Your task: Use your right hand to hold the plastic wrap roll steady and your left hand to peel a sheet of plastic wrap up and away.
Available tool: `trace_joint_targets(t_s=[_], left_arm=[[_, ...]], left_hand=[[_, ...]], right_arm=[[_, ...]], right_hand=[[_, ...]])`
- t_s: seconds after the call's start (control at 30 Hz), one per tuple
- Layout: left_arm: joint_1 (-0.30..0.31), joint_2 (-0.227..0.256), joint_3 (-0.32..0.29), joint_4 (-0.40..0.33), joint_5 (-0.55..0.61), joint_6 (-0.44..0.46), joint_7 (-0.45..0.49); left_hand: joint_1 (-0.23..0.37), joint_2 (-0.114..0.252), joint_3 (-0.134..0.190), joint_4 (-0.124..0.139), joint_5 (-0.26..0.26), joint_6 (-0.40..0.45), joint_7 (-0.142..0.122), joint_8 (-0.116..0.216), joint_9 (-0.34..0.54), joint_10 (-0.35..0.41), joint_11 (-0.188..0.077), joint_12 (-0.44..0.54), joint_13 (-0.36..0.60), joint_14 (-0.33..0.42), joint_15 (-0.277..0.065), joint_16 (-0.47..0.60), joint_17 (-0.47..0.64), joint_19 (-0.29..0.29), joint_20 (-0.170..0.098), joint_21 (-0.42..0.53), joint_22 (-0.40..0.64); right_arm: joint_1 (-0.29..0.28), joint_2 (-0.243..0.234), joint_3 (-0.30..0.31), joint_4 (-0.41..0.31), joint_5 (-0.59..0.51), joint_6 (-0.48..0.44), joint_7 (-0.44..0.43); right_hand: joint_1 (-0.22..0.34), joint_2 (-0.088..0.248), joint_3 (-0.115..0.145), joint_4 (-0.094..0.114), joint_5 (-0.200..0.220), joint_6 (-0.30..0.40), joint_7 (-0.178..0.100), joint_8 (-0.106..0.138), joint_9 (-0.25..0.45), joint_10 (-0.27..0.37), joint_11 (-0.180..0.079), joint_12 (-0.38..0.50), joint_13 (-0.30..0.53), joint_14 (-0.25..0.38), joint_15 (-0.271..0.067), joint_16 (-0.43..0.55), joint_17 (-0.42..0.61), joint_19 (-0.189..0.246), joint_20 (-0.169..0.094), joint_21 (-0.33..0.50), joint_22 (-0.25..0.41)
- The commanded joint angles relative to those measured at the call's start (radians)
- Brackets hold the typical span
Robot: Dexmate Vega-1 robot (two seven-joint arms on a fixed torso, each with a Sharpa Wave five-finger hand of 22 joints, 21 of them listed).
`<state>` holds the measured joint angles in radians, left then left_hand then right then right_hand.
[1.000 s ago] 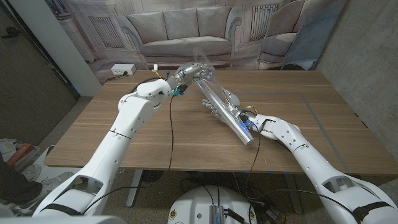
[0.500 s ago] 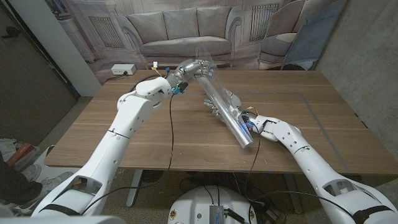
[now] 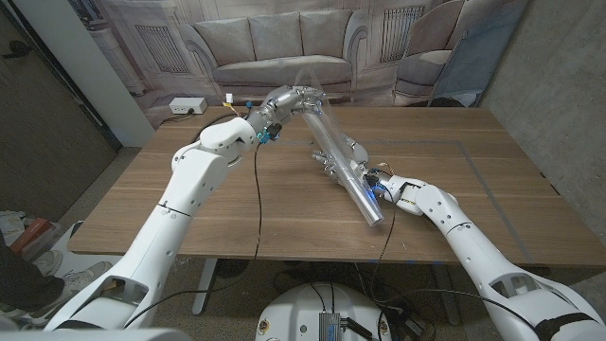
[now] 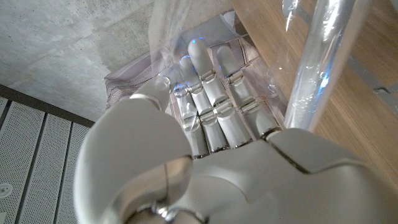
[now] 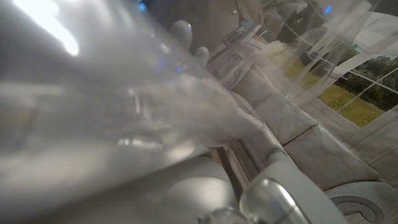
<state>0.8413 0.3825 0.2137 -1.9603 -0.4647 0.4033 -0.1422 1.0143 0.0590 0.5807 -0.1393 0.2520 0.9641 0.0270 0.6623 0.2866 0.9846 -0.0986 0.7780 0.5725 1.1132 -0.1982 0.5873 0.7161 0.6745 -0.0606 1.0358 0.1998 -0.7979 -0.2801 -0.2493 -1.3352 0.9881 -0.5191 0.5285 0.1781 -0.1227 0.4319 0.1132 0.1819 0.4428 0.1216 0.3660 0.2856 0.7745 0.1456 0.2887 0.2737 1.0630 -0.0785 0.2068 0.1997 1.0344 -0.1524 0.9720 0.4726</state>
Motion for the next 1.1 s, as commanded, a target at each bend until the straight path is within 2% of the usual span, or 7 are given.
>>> trace_joint_targets(t_s=[0.03,0.6,0.73,1.1], left_arm=[[0.017,0.018,-0.009,-0.023,-0.022,-0.041,0.023],[-0.008,0.035,0.004,-0.01,-0.04,-0.091,0.035],[-0.018,0.039,0.01,-0.006,-0.046,-0.097,0.032],[-0.031,0.045,0.014,-0.004,-0.061,-0.119,0.029]], left_hand=[[0.004,-0.008,0.014,0.001,0.007,0.027,0.021,0.037,0.119,0.038,-0.024,-0.002,0.0,0.012,-0.019,-0.007,0.006,-0.004,-0.024,0.009,-0.001],[0.001,-0.011,0.022,0.002,0.012,0.027,0.023,0.036,0.123,0.04,-0.026,-0.007,0.008,0.016,-0.019,-0.013,0.019,-0.009,-0.025,0.029,-0.004],[0.001,-0.012,0.024,0.001,0.013,0.026,0.023,0.037,0.125,0.04,-0.019,-0.009,0.007,0.016,-0.02,-0.015,0.022,-0.011,-0.025,0.034,-0.005],[-0.001,-0.014,0.027,0.003,0.015,0.027,0.021,0.033,0.122,0.043,-0.027,-0.014,0.008,0.016,-0.019,-0.019,0.029,-0.017,-0.027,0.044,-0.006]], right_arm=[[0.015,0.01,0.004,0.02,-0.003,-0.01,-0.017],[0.029,0.022,0.009,0.045,-0.003,-0.016,-0.003],[0.03,0.027,0.013,0.052,-0.002,-0.008,0.007],[0.033,0.027,0.017,0.048,-0.003,-0.012,0.005]], right_hand=[[-0.005,0.003,0.002,-0.001,0.005,0.011,0.001,-0.002,0.004,0.004,0.006,0.002,0.004,-0.001,0.005,0.0,0.003,0.03,-0.04,-0.006,-0.001],[-0.015,-0.001,-0.001,0.002,0.004,0.01,0.001,-0.006,0.005,0.005,0.009,0.004,0.003,-0.001,0.007,0.0,0.002,0.034,-0.04,-0.008,-0.006],[-0.017,-0.002,-0.002,0.003,0.004,0.012,0.002,-0.006,0.005,0.005,0.007,0.004,0.003,0.002,0.006,0.001,0.002,0.035,-0.04,-0.009,-0.006],[-0.02,0.0,-0.001,0.003,0.005,0.015,0.003,-0.006,0.005,0.007,0.008,0.005,0.003,0.001,0.007,0.001,0.002,0.035,-0.04,-0.01,-0.009]])
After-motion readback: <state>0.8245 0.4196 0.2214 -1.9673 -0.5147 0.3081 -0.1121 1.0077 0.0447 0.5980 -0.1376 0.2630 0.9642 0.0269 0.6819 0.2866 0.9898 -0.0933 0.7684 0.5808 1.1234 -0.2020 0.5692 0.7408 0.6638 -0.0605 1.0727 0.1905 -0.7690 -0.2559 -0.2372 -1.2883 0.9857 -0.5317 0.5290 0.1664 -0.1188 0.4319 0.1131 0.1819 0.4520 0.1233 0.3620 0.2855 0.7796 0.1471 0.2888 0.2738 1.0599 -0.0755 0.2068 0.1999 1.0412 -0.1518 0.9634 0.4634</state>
